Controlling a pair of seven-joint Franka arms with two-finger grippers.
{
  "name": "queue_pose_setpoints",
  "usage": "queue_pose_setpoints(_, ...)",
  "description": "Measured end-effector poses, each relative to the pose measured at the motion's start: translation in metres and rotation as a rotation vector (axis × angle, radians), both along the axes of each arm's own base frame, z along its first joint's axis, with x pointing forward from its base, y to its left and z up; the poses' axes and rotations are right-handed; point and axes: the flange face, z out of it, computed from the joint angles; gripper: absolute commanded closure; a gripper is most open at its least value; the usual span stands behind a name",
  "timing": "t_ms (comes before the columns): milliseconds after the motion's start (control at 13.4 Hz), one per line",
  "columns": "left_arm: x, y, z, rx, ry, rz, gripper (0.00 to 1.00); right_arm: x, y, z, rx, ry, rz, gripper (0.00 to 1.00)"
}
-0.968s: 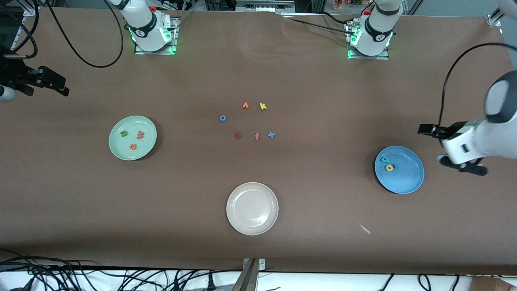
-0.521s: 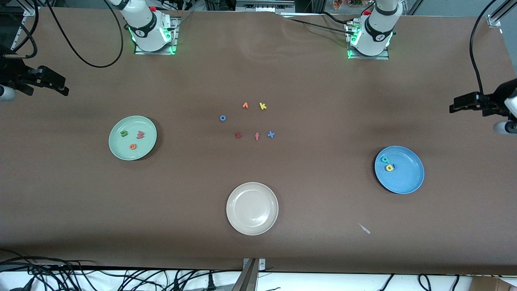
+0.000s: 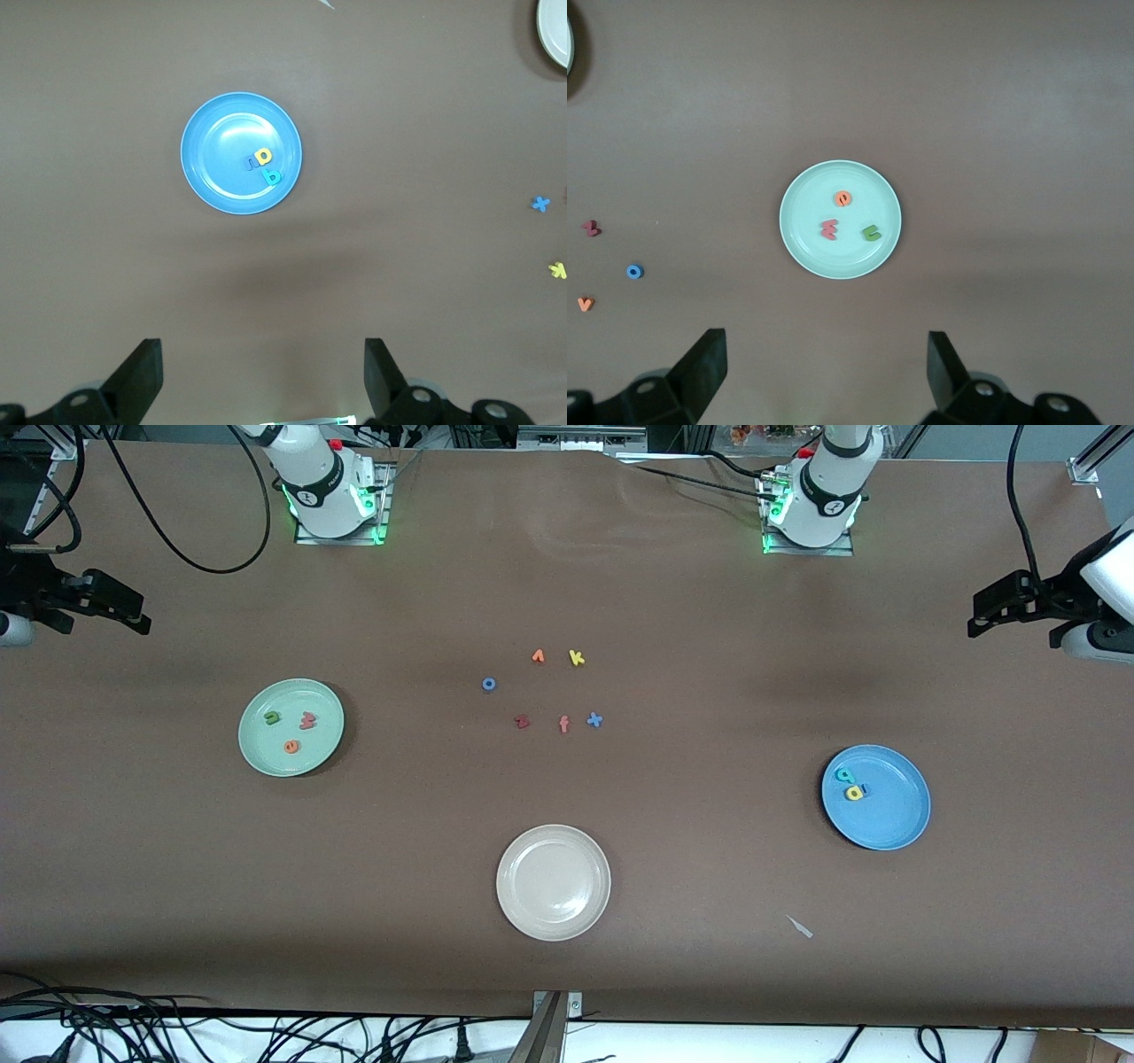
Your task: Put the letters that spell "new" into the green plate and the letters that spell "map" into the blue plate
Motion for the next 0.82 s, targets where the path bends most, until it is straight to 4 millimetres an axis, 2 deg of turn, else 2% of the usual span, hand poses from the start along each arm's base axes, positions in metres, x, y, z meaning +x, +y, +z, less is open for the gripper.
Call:
queue_pose_setpoints(447, 0.005, 0.008, -0.013, -0.001, 0.006, 0.016, 0.0, -0.001, 0.0, 0.0, 0.0, 0.005, 0.0, 0.0)
queue_pose_setpoints(819, 0.006, 0.008, -0.013, -0.001, 0.007, 0.016, 0.0, -0.001, 0.0, -0.001, 0.0, 0.007, 0.0, 0.0)
